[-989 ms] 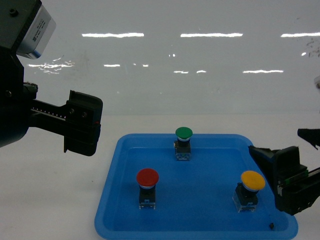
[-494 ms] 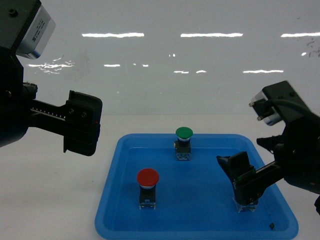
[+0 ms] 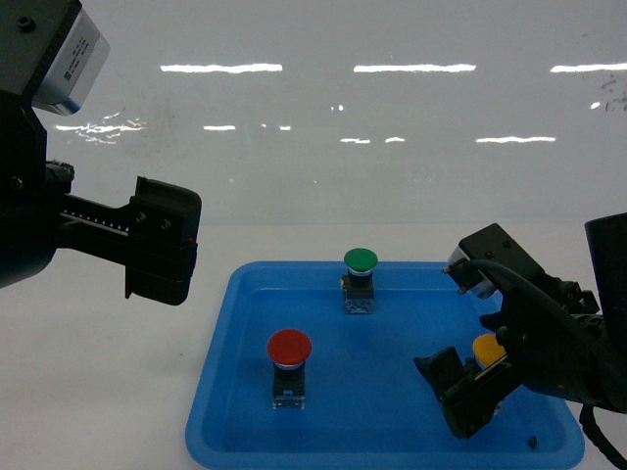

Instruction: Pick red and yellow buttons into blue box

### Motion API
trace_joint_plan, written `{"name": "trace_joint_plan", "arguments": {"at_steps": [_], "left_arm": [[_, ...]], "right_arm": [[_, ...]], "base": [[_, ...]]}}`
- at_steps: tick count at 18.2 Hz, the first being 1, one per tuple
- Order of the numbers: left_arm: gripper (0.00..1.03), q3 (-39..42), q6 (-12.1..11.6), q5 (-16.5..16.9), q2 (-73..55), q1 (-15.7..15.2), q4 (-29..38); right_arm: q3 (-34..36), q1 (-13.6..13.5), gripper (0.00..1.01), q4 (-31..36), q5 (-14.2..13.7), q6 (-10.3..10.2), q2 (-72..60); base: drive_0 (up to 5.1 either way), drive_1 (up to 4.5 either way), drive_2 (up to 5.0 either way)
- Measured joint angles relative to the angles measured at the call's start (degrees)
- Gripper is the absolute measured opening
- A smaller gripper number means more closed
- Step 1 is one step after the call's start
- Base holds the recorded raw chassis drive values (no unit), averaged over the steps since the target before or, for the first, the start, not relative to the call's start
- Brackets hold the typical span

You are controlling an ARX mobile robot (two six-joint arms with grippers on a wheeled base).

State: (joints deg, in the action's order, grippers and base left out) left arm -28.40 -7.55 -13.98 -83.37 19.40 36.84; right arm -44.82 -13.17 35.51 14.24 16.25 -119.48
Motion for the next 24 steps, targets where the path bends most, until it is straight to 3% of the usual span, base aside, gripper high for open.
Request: {"name": "trace_joint_plan", "arguments": {"at_steps": [3,6,7,10,12,15,17,20,22,24], "left_arm": [[0.98,0.0,0.0,0.0,0.0,0.0,0.0],[0.98,0.0,-0.02,0.0,0.0,0.0,0.0],[0.98,0.0,-0.02,0.0,0.0,0.0,0.0],[0.98,0.0,-0.02,0.0,0.0,0.0,0.0],[0.98,0.0,-0.02,0.0,0.0,0.0,0.0],[0.98,0.0,-0.02,0.0,0.0,0.0,0.0],[0.98,0.0,0.0,0.0,0.0,0.0,0.0],[0.98,0.0,-0.02,0.0,0.0,0.0,0.0],[0.98,0.0,0.0,0.0,0.0,0.0,0.0],[0.98,0.0,0.0,0.0,0.0,0.0,0.0]], "right_arm": [[-0.7,-0.46,0.98,0.61,-0.07,1.84,-2.29],[-1.27,-1.22,0.98,0.46,-0.39,5.07,-5.09],[-1.53,-1.46,0.86,0.94,-0.76,6.34,-5.09],[-1.14,-1.46,0.6,1.14,-1.51,6.51,-5.09],[-0.09,-1.46,0.36,1.25,-1.64,6.54,-4.83],[1.73,-1.38,0.35,3.32,-2.23,6.01,-3.93],[2.89,-0.85,0.35,4.74,-2.34,4.81,-2.27],[4.31,1.62,0.35,7.69,-2.38,0.92,3.21],[5.75,3.21,0.35,9.49,-2.49,-2.4,8.39],[7.98,5.07,0.35,12.24,-3.23,-7.08,16.06]], "base": [[0.0,0.0,0.0],[0.0,0.0,0.0],[0.0,0.0,0.0],[0.0,0.0,0.0],[0.0,0.0,0.0],[0.0,0.0,0.0],[0.0,0.0,0.0],[0.0,0.0,0.0],[0.0,0.0,0.0],[0.0,0.0,0.0]]}}
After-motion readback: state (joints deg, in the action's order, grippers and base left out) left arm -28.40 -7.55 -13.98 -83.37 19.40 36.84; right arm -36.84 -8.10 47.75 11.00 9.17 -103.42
